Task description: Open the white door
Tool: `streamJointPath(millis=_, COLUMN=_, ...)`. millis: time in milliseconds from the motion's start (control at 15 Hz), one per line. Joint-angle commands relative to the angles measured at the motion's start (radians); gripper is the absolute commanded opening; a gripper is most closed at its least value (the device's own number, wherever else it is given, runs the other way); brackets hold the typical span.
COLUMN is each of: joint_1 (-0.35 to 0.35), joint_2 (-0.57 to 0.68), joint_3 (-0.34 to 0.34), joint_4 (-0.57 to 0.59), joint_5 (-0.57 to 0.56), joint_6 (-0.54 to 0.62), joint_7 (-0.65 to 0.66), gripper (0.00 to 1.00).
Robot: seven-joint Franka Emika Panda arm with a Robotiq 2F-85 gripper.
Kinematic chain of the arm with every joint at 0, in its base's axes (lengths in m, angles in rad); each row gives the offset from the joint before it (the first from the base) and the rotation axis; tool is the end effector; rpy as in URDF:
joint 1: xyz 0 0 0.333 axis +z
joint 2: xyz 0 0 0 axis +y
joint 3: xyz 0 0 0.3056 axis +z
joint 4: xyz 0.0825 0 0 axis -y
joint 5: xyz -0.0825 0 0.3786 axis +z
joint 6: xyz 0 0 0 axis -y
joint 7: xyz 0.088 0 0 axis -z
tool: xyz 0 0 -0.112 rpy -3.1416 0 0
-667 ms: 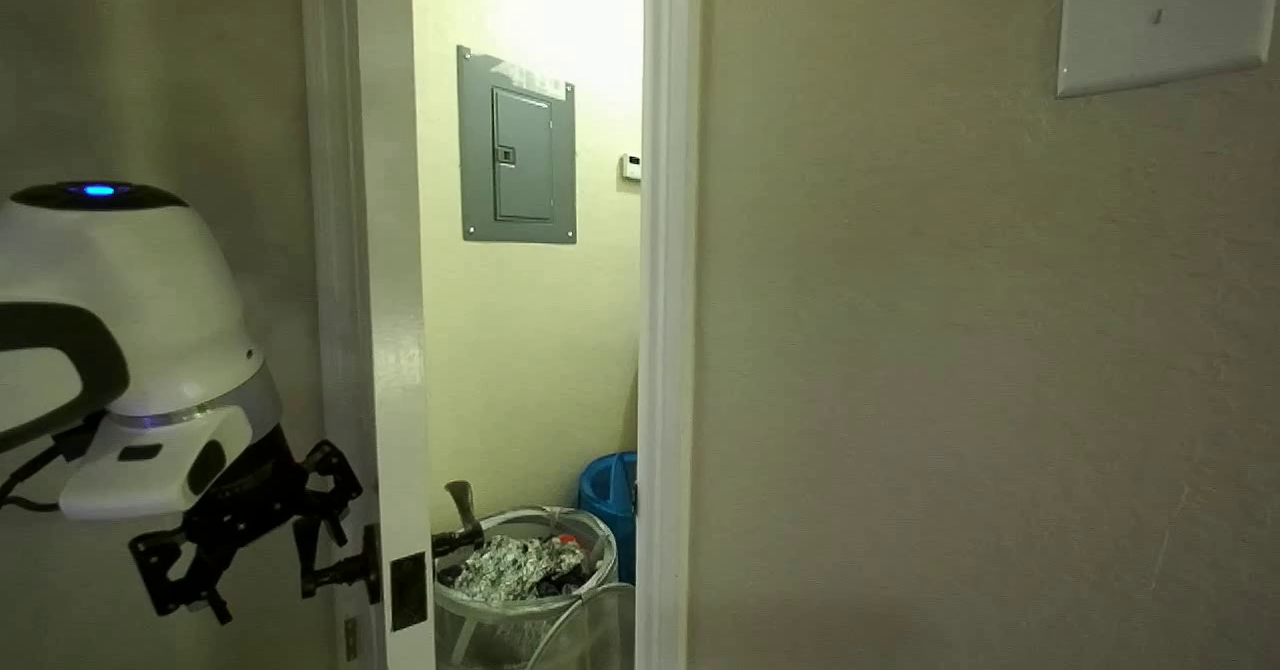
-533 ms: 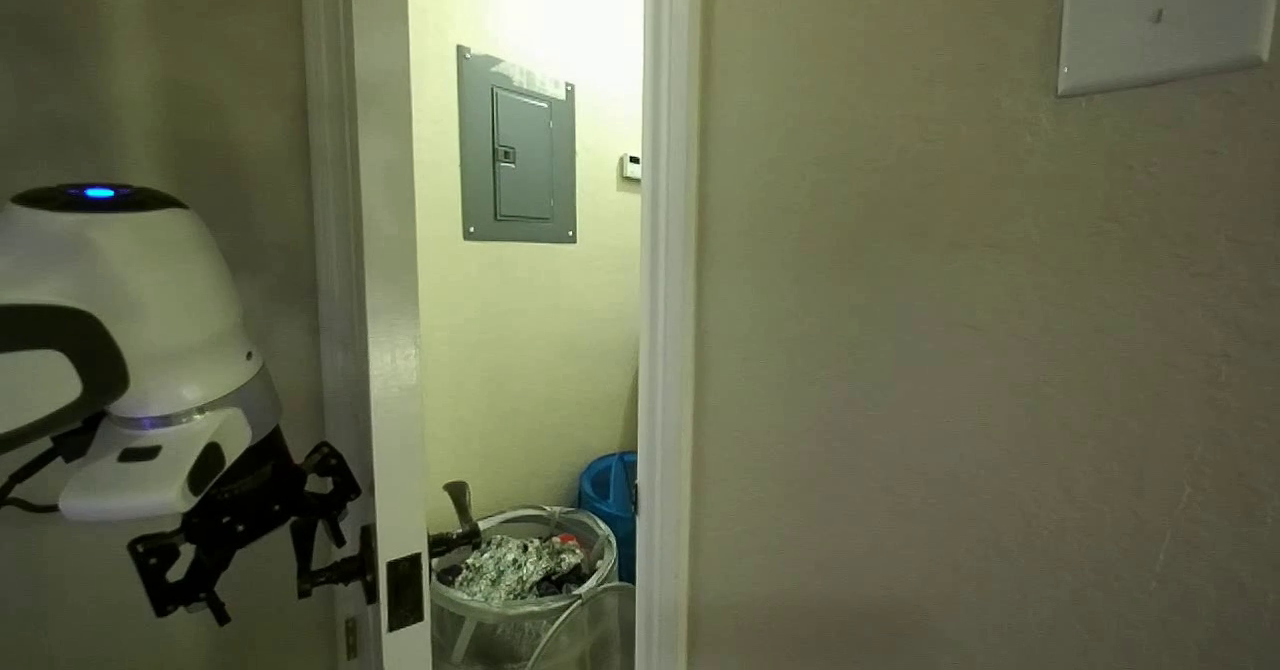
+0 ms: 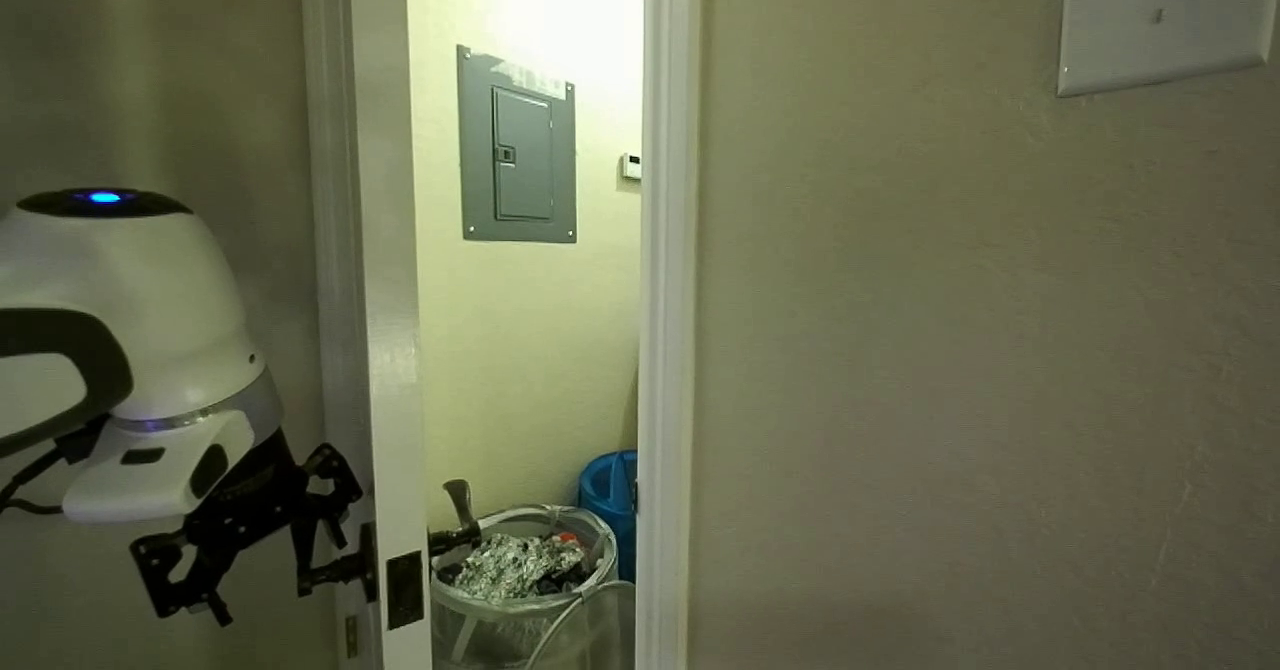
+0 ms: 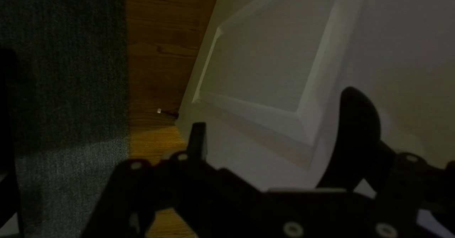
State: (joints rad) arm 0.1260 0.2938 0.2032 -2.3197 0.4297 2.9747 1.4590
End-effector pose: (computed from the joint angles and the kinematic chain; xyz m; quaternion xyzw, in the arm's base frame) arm 0.5260 0.1504 0.2410 -0.6964 0.6893 -0.0298 0.1976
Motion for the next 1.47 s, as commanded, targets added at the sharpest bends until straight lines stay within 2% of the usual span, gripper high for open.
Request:
streamJointPath(millis=0, joint_1=0.083, joint_2=-0.021, joint_3=-0.058, joint_4=0.117, joint_5=-0.109, joint_6=-0.124, joint_7=0.001, gripper=1.00)
streamJointPath(millis=67, joint_1=0.078, joint_2=-0.014, joint_3=-0.055, joint_4=0.126, joint_5=-0.106, joint_6=-0.128, joint_7=-0.003, gripper=1.00)
streamJointPath(millis=133, joint_1=0.018, joint_2=-0.003, joint_3=-0.017, joint_4=0.003, joint_5=0.014, joint_6=-0.005, joint_7=-0.010, gripper=1.00)
streamJointPath(millis=267, joint_1=0.019, joint_2=-0.003, joint_3=-0.018, joint_4=0.003, joint_5=0.006, joint_6=-0.006, joint_7=-0.016, gripper=1.00)
streamJointPath(millis=400, joint_1=0.054, joint_2=-0.026, joint_3=-0.038, joint_4=0.047, joint_5=-0.068, joint_6=-0.048, joint_7=-0.022, gripper=1.00)
streamJointPath(millis=533, joint_1=0.077, joint_2=-0.058, joint_3=-0.041, joint_4=0.067, joint_5=-0.079, joint_6=-0.082, joint_7=-0.018, gripper=1.00)
streamJointPath(millis=933, joint_1=0.078, joint_2=-0.065, joint_3=-0.048, joint_4=0.071, joint_5=-0.085, joint_6=-0.091, joint_7=-0.016, gripper=1.00)
streamJointPath(millis=1400, joint_1=0.102, joint_2=-0.067, joint_3=0.015, joint_4=0.172, joint_5=-0.089, joint_6=-0.164, joint_7=-0.118, gripper=1.00)
